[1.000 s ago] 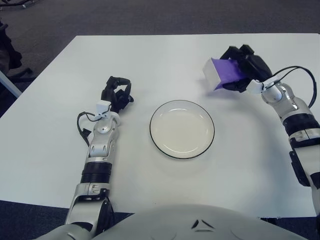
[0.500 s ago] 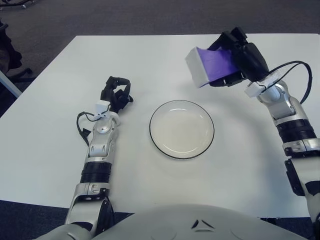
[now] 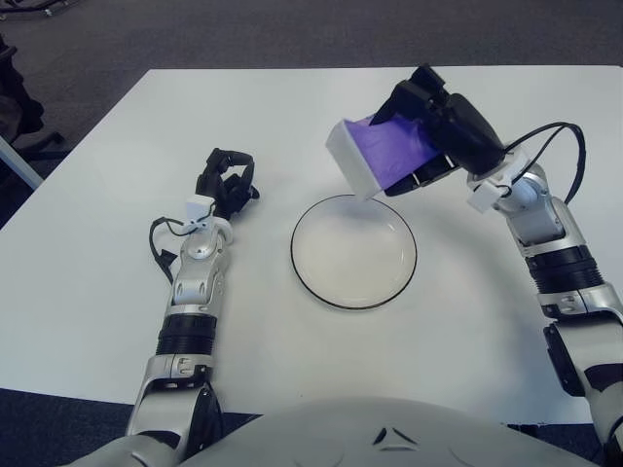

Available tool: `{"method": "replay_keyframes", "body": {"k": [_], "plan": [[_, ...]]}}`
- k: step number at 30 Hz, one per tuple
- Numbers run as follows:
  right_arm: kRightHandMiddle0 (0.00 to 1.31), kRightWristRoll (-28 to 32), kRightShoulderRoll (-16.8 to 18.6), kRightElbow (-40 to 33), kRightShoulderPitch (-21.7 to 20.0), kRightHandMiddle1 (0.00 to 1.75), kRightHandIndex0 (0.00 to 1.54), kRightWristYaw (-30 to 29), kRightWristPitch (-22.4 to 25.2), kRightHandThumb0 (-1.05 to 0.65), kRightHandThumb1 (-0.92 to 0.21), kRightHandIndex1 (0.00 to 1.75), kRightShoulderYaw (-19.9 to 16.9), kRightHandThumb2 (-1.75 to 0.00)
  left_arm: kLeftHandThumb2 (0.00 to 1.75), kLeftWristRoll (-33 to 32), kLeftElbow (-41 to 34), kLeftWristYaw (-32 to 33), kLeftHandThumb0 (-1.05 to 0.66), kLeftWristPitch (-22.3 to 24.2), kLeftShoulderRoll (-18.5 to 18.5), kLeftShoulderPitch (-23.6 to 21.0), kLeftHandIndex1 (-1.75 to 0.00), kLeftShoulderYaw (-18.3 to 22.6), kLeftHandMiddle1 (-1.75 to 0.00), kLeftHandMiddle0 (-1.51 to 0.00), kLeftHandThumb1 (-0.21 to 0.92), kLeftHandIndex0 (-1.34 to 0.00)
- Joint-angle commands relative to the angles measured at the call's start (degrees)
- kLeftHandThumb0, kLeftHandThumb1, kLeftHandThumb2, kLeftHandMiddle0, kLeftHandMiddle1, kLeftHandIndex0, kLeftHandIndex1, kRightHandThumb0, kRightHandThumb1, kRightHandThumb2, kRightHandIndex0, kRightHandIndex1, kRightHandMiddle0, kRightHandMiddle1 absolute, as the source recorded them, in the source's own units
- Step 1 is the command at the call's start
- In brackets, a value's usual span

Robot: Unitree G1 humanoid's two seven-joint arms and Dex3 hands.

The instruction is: Put the tissue paper into the plate.

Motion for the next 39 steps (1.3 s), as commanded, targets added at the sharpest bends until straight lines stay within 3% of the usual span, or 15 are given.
{"method": "replay_keyframes", "body": {"k": [1,9,19,22,24,26,30,36,37,38,39], "plan": [[0.64,-0.06,0.93,-0.82,1.01,1.75,0.85,1.36,-2.06,-0.05,-0.92,1.75,1.08,-0.10,0.35,0.74,5.28,0.03,-0.36,0.96,-1.70,5.77,-1.55,-0.29,-1.75,-0.85,0.91,-0.41],[0.63,11.78,1.38,-1.36,3.30,1.75,0.84,11.34,-1.20,0.01,-0.92,1.75,4.71,-0.13,0.35,0.82,5.27,0.10,-0.36,0.69,-1.88,6.01,-1.55,-0.56,-1.75,-0.84,0.91,-0.41],[0.63,19.53,0.36,-5.91,5.17,1.75,0.76,22.78,6.42,0.01,-0.92,1.75,5.27,-0.16,0.35,0.92,4.65,0.43,-0.36,1.19,-2.16,6.15,-1.55,-0.77,-1.75,-0.84,0.91,-0.40],[0.58,20.80,-0.34,-7.24,5.15,1.75,0.69,25.98,8.75,-0.02,-0.92,1.75,5.29,-0.18,0.35,0.97,4.57,0.55,-0.36,1.38,-2.23,6.11,-1.55,-0.81,-1.75,-0.84,0.91,-0.40],[0.49,21.57,-0.65,-7.90,5.10,1.61,0.62,27.83,9.97,-0.22,-0.92,1.75,5.21,-0.25,0.35,0.98,4.55,0.59,-0.36,1.45,-2.27,6.08,-1.55,-0.83,-1.75,-0.84,0.91,-0.40],[0.46,21.96,-0.81,-8.51,4.96,1.56,0.59,29.49,10.80,-0.28,-0.92,1.75,5.14,-0.28,0.35,0.98,4.55,0.63,-0.36,1.54,-2.31,6.03,-1.55,-0.84,-1.75,-0.84,0.91,-0.40],[0.42,20.13,-0.93,-9.63,4.17,1.36,0.55,31.53,10.10,-0.08,-0.91,1.53,5.58,-0.26,0.35,0.94,4.51,0.65,-0.36,1.66,-2.36,5.99,-1.55,-0.81,-1.75,-0.84,0.91,-0.40],[0.25,15.19,-1.27,-8.17,2.73,1.50,0.51,32.16,5.03,-0.01,-0.92,1.41,5.43,-0.32,0.35,0.92,4.48,0.71,-0.36,1.63,-2.45,6.02,-1.55,-0.79,-1.75,-0.84,0.91,-0.40],[0.28,15.13,-1.14,-7.58,2.51,1.53,0.49,32.37,4.35,-0.14,-0.92,1.11,5.52,-0.34,0.34,0.93,4.48,0.74,-0.36,1.63,-2.46,6.01,-1.55,-0.79,-1.75,-0.84,0.91,-0.40],[0.29,15.03,-1.00,-7.03,2.31,1.20,0.49,32.51,3.79,-0.23,-0.92,0.81,5.60,-0.31,0.34,0.93,4.60,0.74,-0.36,1.60,-2.46,5.94,-1.55,-0.77,-1.75,-0.84,0.91,-0.40],[0.31,14.96,-0.88,-6.63,2.18,1.04,0.51,32.61,3.40,-0.27,-0.92,0.67,5.63,-0.30,0.35,0.93,4.69,0.75,-0.36,1.57,-2.45,5.89,-1.55,-0.76,-1.75,-0.84,0.91,-0.40]]}}
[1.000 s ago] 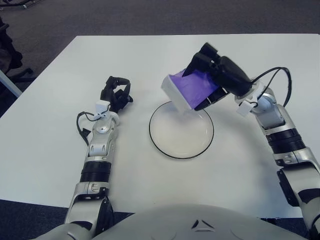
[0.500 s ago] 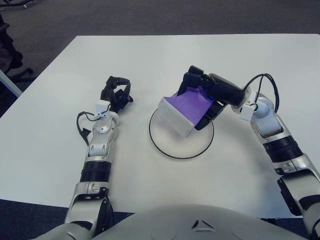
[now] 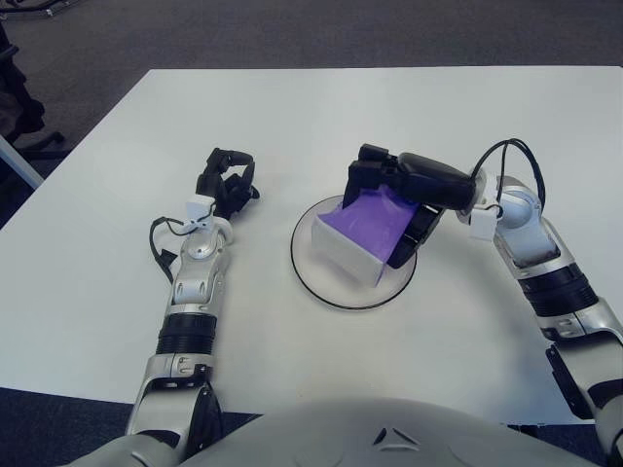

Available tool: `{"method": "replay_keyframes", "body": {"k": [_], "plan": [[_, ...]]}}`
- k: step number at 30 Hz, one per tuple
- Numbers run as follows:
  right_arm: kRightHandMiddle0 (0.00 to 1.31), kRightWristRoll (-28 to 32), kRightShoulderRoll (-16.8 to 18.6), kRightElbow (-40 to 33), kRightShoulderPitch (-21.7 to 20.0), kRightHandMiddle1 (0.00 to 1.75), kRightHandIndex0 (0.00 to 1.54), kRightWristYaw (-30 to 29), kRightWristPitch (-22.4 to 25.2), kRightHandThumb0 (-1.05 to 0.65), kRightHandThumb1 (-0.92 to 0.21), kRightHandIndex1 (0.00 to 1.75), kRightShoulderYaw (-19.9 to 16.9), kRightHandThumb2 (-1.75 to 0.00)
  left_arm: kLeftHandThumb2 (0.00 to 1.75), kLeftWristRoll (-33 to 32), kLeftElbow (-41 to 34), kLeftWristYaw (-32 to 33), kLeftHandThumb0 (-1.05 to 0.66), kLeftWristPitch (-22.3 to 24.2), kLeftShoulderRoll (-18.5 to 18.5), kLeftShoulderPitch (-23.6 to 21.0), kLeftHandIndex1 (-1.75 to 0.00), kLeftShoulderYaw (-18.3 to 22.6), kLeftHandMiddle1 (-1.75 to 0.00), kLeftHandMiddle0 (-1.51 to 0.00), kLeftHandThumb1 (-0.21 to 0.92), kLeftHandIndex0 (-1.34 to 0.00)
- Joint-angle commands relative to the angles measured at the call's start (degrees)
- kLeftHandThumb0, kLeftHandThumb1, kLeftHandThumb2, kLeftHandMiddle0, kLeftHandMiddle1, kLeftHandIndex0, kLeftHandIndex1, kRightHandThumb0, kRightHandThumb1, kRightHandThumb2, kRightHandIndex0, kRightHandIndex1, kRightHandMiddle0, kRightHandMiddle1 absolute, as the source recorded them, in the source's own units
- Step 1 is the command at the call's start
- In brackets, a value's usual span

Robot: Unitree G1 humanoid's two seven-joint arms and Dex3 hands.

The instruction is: Put the tissue paper into the plate.

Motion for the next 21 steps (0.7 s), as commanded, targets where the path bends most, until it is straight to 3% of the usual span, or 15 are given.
{"method": "replay_keyframes", "body": {"k": [1,3,5,10,16,21], "plan": [[0.37,-0.32,0.29,1.85,-1.92,0.77,0.54,0.62,-2.41,-0.32,-0.92,0.44,0.21,-0.28,0.35,0.84,4.60,0.72,-0.36,1.56,-2.46,5.98,-1.55,-0.60,-1.75,-0.84,0.91,-0.40],[0.42,1.99,0.94,3.83,-2.15,0.43,0.50,1.52,-3.95,-0.37,-0.92,0.18,0.53,-0.26,0.35,0.85,4.63,0.71,-0.36,1.60,-2.45,5.94,-1.56,-0.60,-1.75,-0.84,0.91,-0.40],[0.42,4.56,1.60,5.24,-2.05,0.30,0.46,2.58,-4.43,-0.39,-0.92,0.09,0.81,-0.25,0.35,0.87,4.62,0.70,-0.36,1.63,-2.43,5.94,-1.56,-0.61,-1.75,-0.84,0.91,-0.40],[0.41,6.95,2.62,7.31,-1.77,0.17,0.38,4.06,-5.48,-0.40,-0.92,0.02,0.78,-0.24,0.35,0.96,4.48,0.76,-0.36,1.70,-2.44,5.99,-1.56,-0.68,-1.75,-0.84,0.91,-0.40],[0.35,5.22,3.44,9.24,-1.57,0.09,0.17,3.19,-8.40,-0.42,-0.92,0.00,-0.11,-0.25,0.36,1.05,4.29,0.93,-0.36,1.79,-2.55,6.05,-1.56,-0.77,-1.75,-0.85,0.91,-0.40],[0.23,5.26,2.96,8.74,-1.54,0.02,0.04,3.36,-7.47,-0.40,-0.92,0.00,-0.51,-0.22,0.40,1.00,4.39,1.01,-0.36,1.71,-2.64,6.01,-1.57,-0.75,-1.75,-0.85,0.88,-0.40]]}}
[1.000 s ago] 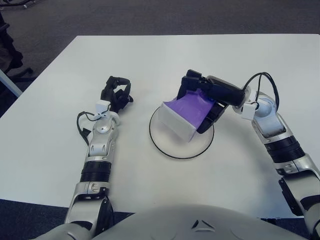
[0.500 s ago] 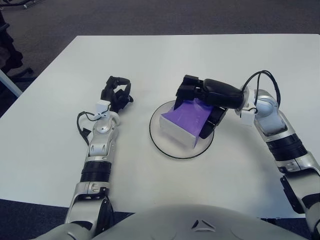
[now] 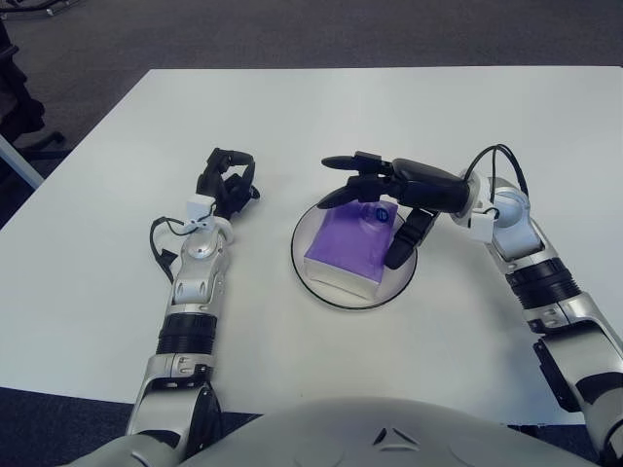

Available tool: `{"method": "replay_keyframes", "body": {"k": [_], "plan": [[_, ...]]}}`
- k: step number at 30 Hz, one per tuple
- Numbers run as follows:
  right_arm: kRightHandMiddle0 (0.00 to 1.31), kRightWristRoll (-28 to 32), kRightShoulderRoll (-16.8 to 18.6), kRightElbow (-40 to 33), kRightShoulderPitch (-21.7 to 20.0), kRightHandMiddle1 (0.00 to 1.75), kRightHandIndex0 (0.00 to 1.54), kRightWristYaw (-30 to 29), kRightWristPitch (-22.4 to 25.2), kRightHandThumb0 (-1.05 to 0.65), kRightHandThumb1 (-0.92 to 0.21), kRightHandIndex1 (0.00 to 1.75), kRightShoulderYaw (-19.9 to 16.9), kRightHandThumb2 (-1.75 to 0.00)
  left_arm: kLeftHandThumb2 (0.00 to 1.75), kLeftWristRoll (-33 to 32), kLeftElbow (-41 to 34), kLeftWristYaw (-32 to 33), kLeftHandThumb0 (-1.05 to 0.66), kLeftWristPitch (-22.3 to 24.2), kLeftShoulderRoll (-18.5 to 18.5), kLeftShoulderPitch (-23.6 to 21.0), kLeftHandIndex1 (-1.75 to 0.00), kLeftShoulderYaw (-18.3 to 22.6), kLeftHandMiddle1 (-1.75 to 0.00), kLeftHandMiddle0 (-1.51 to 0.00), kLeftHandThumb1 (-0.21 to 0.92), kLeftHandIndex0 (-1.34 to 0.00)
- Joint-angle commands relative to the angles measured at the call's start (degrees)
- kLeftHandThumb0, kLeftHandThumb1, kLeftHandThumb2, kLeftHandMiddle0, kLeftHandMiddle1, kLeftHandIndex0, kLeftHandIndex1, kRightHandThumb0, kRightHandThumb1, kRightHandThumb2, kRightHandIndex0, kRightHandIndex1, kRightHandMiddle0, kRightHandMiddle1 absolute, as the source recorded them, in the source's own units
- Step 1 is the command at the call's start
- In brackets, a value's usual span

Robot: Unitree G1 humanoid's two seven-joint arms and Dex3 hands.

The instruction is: Put the tissue paper into the plate.

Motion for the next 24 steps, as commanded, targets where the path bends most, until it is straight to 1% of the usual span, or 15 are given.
{"method": "replay_keyframes", "body": {"k": [1,4,8,15,18,22,24], "plan": [[0.22,0.09,-0.51,-0.66,-0.29,0.02,0.03,-0.09,1.09,-0.39,-0.92,0.00,-0.97,-0.22,0.41,0.90,4.49,0.89,-0.36,1.62,-2.62,6.01,-1.57,-0.64,-1.75,-0.85,0.88,-0.40],[0.16,0.09,-1.31,-2.14,-0.03,0.01,0.01,0.10,2.80,-0.37,-0.92,0.00,-1.49,-0.20,0.44,0.71,4.40,0.85,-0.36,1.60,-2.77,6.08,-1.58,-0.61,-1.75,-0.85,0.86,-0.40],[0.13,0.14,-2.31,-3.95,0.28,0.00,0.00,0.25,4.39,-0.38,-0.92,0.00,-2.31,-0.18,0.49,0.26,4.26,0.60,-0.37,1.64,-2.97,6.23,-1.59,-0.49,-1.75,-0.85,0.84,-0.39],[0.11,2.73,-6.14,-6.83,-0.41,0.00,0.00,2.59,8.71,-0.42,-0.92,0.00,-4.71,-0.17,0.51,-0.48,4.02,0.07,-0.37,1.63,-3.16,6.47,-1.60,-0.25,-1.75,-0.81,0.83,-0.39],[0.10,3.67,-7.32,-7.99,-0.33,0.00,0.00,3.02,10.30,-0.43,-0.92,0.00,-6.09,-0.17,0.48,-0.51,3.93,0.03,-0.36,1.68,-3.18,6.51,-1.59,-0.27,-1.75,-0.80,0.85,-0.39],[0.10,3.26,-8.18,-9.86,0.19,0.00,0.00,2.17,12.69,-0.44,-0.92,0.00,-7.86,-0.17,0.48,-0.43,3.84,0.06,-0.36,1.78,-3.23,6.51,-1.60,-0.35,-1.75,-0.81,0.85,-0.39],[0.10,0.36,-8.96,-10.48,0.55,0.00,0.00,0.15,13.15,-0.45,-0.92,0.00,-9.81,-0.17,0.48,-0.34,3.66,0.12,-0.36,1.96,-3.23,6.50,-1.60,-0.43,-1.75,-0.82,0.85,-0.38]]}}
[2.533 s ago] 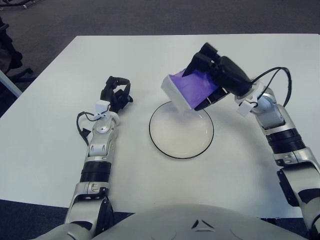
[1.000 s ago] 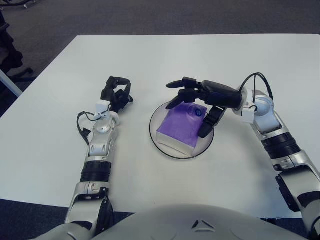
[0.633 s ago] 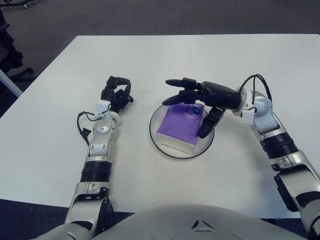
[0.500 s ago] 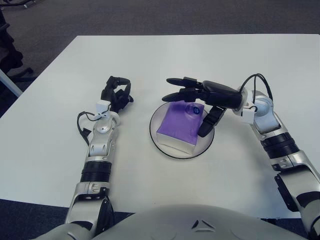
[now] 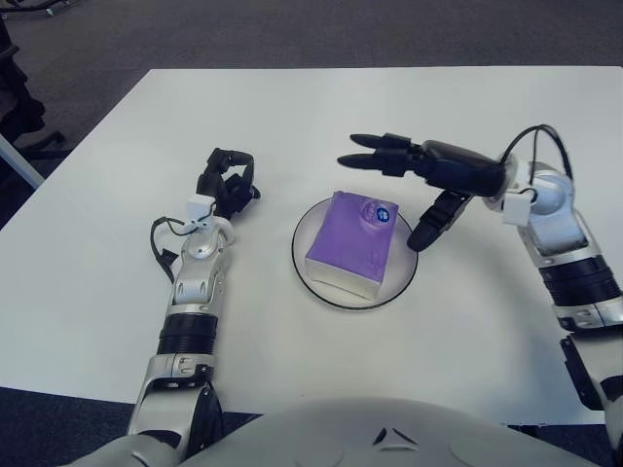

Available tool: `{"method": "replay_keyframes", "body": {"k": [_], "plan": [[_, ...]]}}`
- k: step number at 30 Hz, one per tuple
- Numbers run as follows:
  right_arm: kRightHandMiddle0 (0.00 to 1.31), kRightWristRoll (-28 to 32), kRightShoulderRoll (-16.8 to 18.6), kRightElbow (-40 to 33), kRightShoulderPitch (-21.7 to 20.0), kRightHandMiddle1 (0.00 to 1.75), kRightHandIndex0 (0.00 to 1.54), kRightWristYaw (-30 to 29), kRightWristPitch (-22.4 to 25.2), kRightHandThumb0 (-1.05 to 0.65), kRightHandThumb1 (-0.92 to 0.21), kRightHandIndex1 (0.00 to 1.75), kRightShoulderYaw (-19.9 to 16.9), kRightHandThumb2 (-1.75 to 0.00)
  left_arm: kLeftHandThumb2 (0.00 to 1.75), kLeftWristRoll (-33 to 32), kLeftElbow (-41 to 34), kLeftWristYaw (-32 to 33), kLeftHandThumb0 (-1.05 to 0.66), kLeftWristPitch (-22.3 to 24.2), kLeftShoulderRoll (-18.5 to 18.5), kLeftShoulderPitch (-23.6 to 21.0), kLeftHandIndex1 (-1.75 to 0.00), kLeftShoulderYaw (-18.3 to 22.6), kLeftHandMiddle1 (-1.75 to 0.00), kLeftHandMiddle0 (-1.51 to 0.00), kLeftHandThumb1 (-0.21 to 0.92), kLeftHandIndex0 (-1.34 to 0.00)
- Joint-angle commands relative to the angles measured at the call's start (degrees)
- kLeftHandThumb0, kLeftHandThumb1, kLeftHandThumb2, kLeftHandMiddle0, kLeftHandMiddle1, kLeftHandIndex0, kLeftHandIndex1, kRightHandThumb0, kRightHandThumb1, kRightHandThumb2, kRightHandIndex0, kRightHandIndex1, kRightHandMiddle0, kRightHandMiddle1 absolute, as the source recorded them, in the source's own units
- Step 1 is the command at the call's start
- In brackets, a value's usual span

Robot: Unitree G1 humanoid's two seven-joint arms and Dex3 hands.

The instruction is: Put the tissue paper into the plate.

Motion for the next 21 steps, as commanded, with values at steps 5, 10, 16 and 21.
{"method": "replay_keyframes", "body": {"k": [5,10,16,21], "plan": [[0.08,-6.30,-1.94,-1.35,1.41,0.00,0.00,-5.64,0.48,-0.47,-0.92,0.00,-5.69,-0.19,0.48,0.13,4.20,0.10,-0.36,1.34,-2.88,6.56,-1.60,-0.63,-1.75,-0.84,0.85,-0.38],[0.07,-8.43,-1.84,0.53,2.96,0.00,0.00,-9.50,0.57,-0.43,-0.92,0.00,-8.18,-0.18,0.49,0.17,4.47,-0.10,-0.36,0.73,-2.74,6.94,-1.60,-0.58,-1.75,-0.85,0.85,-0.38],[0.06,-14.60,0.30,1.19,6.53,0.00,0.00,-18.40,0.14,-0.44,-0.92,0.00,-11.17,-0.19,0.49,0.11,4.35,-0.50,-0.36,-0.01,-2.54,7.51,-1.60,-0.49,-1.75,-0.85,0.85,-0.39],[0.07,-16.94,1.95,-0.94,10.30,0.02,0.04,-23.97,3.46,-0.45,-0.92,0.02,-13.32,-0.20,0.49,-0.03,2.98,-0.92,-0.36,-0.12,-2.45,8.34,-1.59,-0.52,-1.75,-0.85,0.84,-0.39]]}}
